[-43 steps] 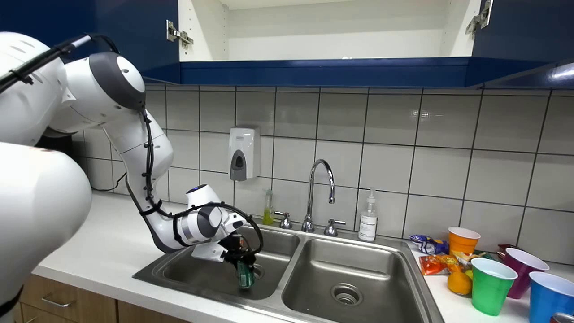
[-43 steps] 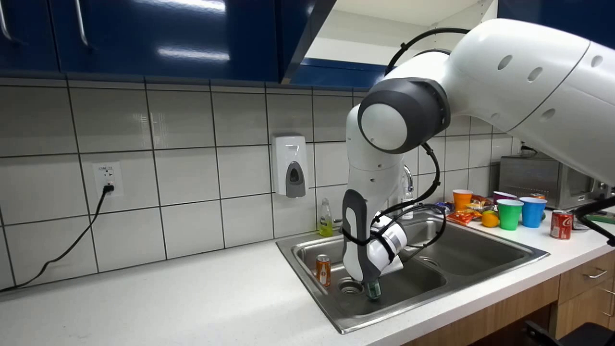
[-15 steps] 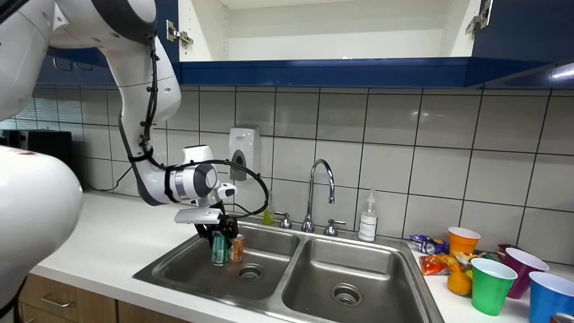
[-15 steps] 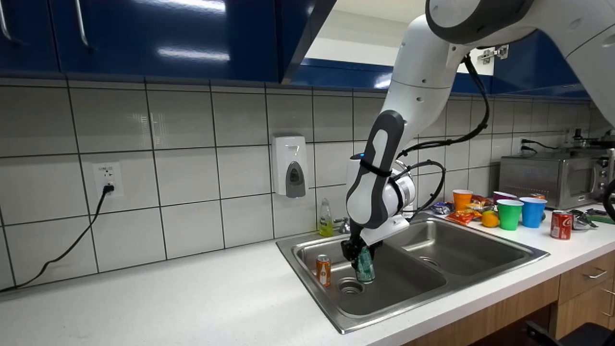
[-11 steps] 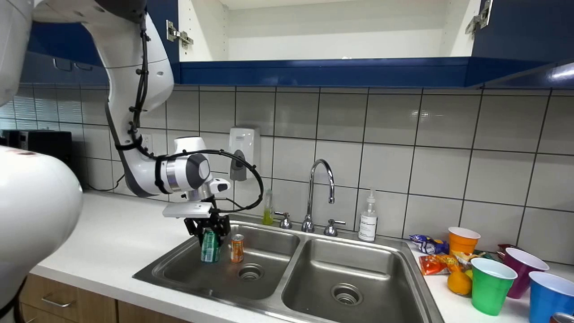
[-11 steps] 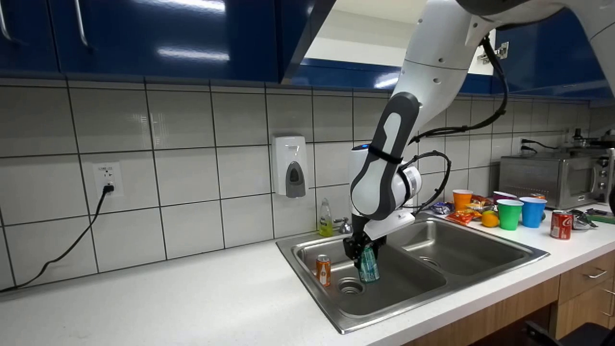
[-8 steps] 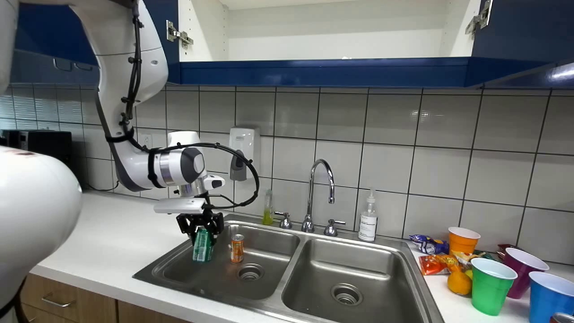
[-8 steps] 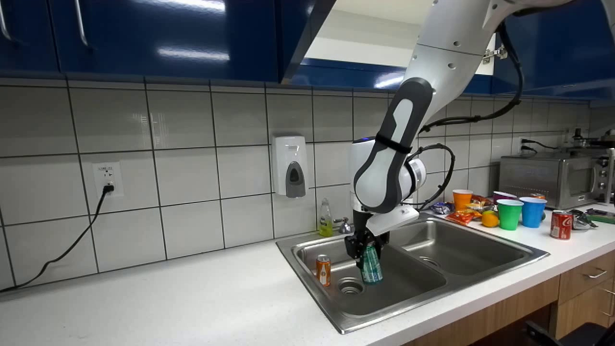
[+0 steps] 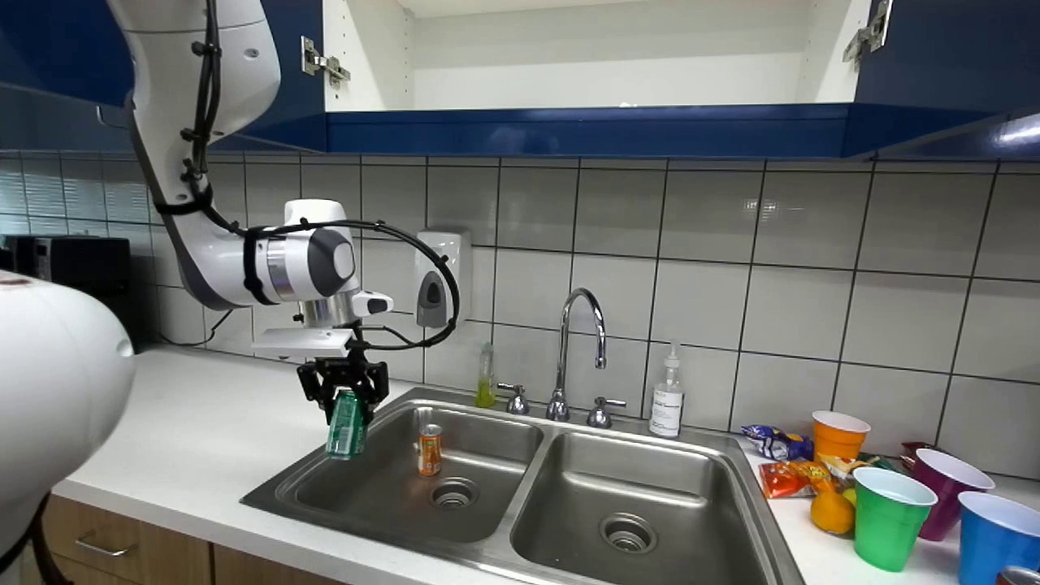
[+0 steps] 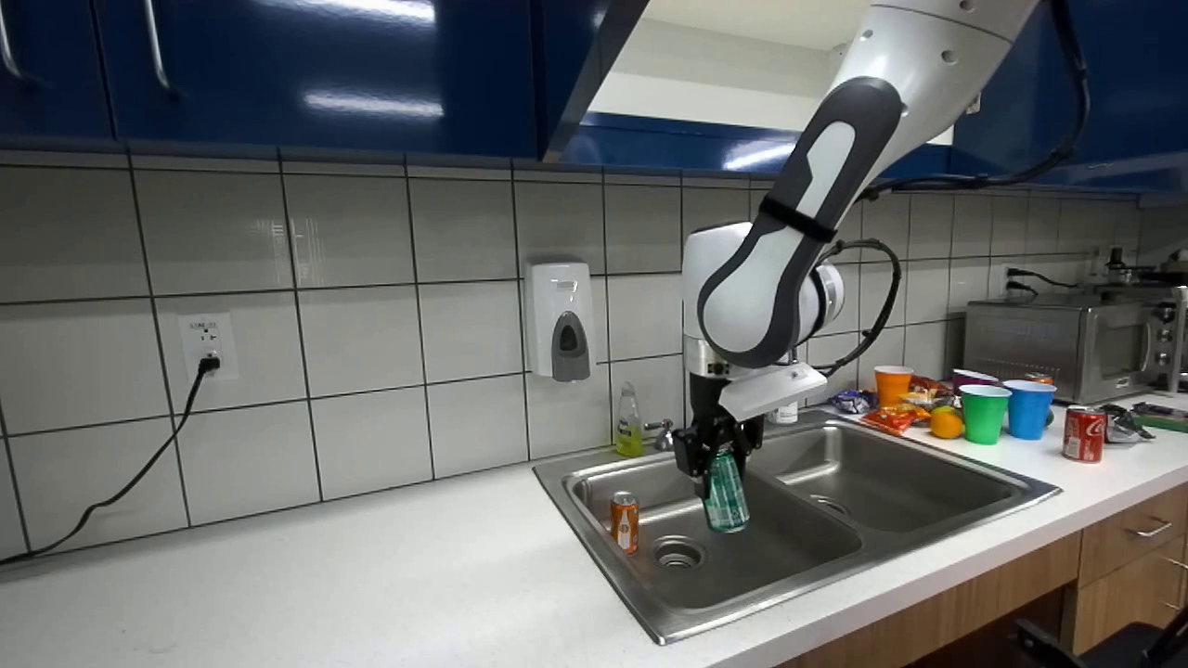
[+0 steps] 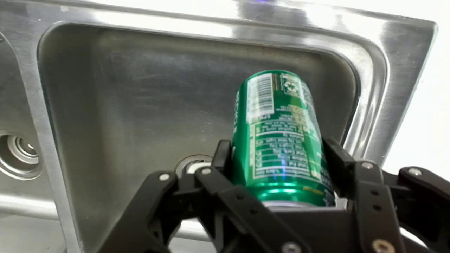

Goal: Move the green soda can to the open cabinet

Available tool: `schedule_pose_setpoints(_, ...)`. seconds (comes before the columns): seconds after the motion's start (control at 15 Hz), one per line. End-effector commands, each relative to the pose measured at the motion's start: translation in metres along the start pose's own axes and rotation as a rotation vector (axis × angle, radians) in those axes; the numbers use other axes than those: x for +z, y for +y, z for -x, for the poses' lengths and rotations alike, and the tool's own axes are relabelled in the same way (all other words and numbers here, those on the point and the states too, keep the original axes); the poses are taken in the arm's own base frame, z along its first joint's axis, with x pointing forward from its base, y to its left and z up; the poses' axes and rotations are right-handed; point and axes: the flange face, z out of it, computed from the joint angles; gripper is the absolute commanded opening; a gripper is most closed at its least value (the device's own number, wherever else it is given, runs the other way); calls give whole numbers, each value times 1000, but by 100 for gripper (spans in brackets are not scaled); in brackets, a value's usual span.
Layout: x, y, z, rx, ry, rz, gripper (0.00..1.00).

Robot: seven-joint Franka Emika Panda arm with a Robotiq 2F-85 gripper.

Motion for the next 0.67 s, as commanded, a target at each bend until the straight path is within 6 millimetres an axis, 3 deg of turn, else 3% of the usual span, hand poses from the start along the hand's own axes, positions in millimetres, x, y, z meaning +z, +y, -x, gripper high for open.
schedule_pose_setpoints(0.0, -36, 2, 10, -6, 2, -8, 40)
schedule_pose_setpoints(0.6, -89, -4, 17, -17, -4, -14, 40)
